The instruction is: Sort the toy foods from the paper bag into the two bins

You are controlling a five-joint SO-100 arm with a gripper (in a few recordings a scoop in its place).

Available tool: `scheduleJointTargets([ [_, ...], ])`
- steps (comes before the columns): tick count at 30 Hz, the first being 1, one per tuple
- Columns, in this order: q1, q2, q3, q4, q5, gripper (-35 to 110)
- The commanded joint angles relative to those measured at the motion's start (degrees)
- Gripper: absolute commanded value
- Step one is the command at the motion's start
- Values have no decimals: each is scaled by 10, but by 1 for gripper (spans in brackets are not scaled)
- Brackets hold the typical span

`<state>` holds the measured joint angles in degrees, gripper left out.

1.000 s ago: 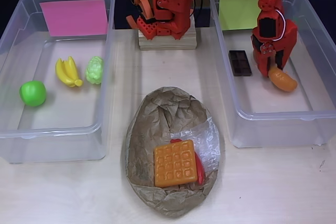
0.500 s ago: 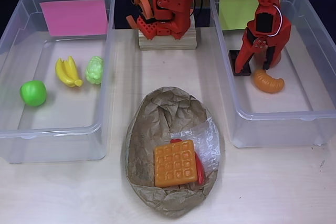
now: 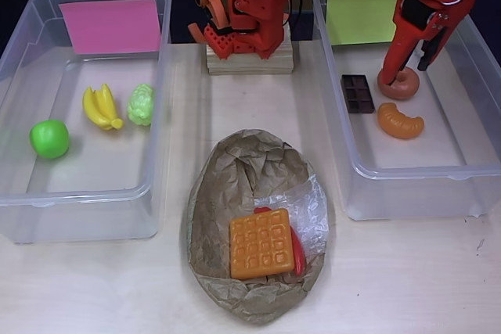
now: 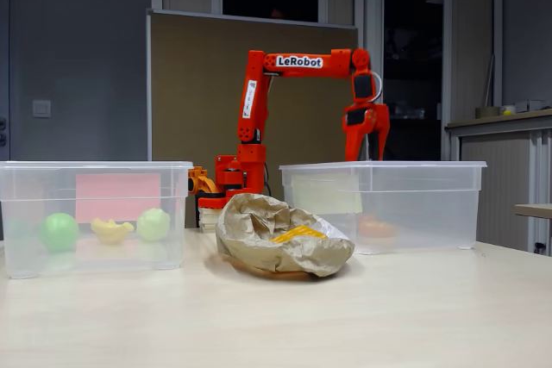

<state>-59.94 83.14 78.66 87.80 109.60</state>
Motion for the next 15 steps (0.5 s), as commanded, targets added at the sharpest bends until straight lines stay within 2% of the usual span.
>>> scheduleJointTargets([
  [1, 48, 2, -81, 45, -113, 25],
  [9, 221, 29, -120, 54, -355, 22],
  [15, 388, 20, -134, -9, -463, 24],
])
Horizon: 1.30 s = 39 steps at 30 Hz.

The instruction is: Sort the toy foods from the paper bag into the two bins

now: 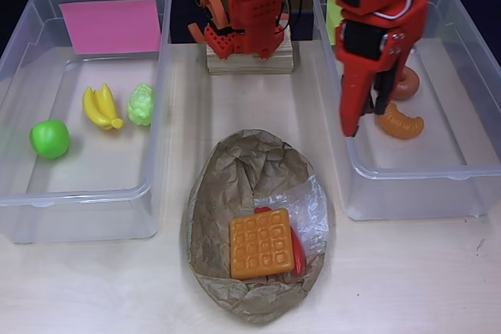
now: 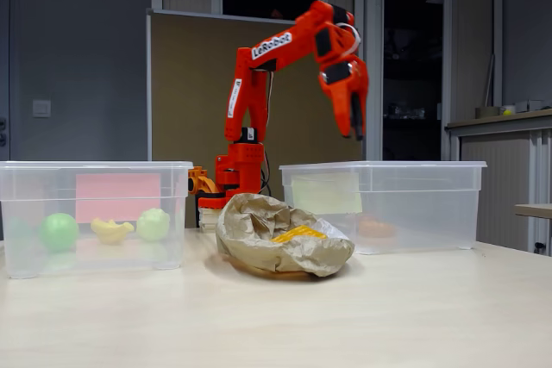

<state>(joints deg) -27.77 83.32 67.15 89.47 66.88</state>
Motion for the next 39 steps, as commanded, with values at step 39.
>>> scheduleJointTargets([
  [39, 122, -327, -103, -222, 328, 44],
])
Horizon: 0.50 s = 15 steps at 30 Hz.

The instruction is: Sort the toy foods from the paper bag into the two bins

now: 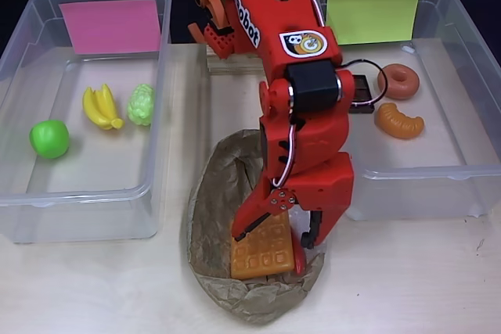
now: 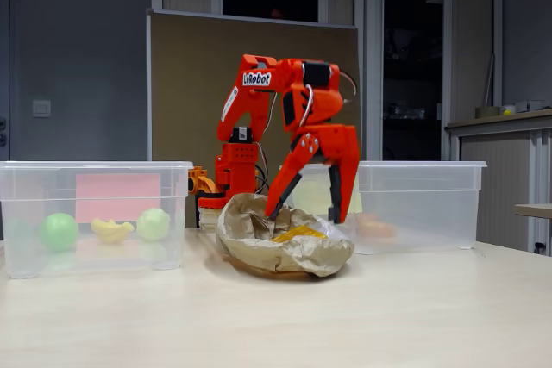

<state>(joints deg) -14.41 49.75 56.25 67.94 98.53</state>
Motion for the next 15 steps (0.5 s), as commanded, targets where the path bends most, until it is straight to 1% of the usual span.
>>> scheduleJointTargets([
  [1, -9, 5, 8, -10, 8, 44],
  [5, 1, -4, 23, -21, 0, 42],
  [11, 8, -19, 26, -12, 1, 40],
  [15, 13, -34, 21, -12, 0, 33],
])
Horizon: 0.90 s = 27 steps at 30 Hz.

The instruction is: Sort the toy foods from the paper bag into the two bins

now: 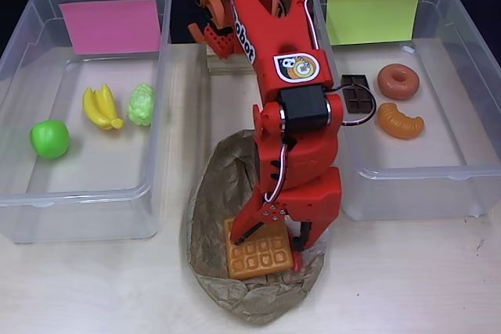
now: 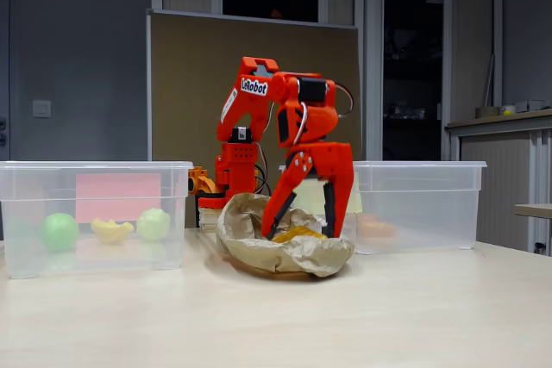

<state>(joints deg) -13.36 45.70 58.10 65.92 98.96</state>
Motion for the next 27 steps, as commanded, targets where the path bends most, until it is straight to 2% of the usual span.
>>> scheduleJointTargets([
  [1, 3, 2, -2, 10, -4, 30],
  [8, 9, -22, -28, 37, -12, 21],
  [13, 11, -27, -58, 86, -19, 21],
  [27, 40, -24, -267, 350, -123, 19],
])
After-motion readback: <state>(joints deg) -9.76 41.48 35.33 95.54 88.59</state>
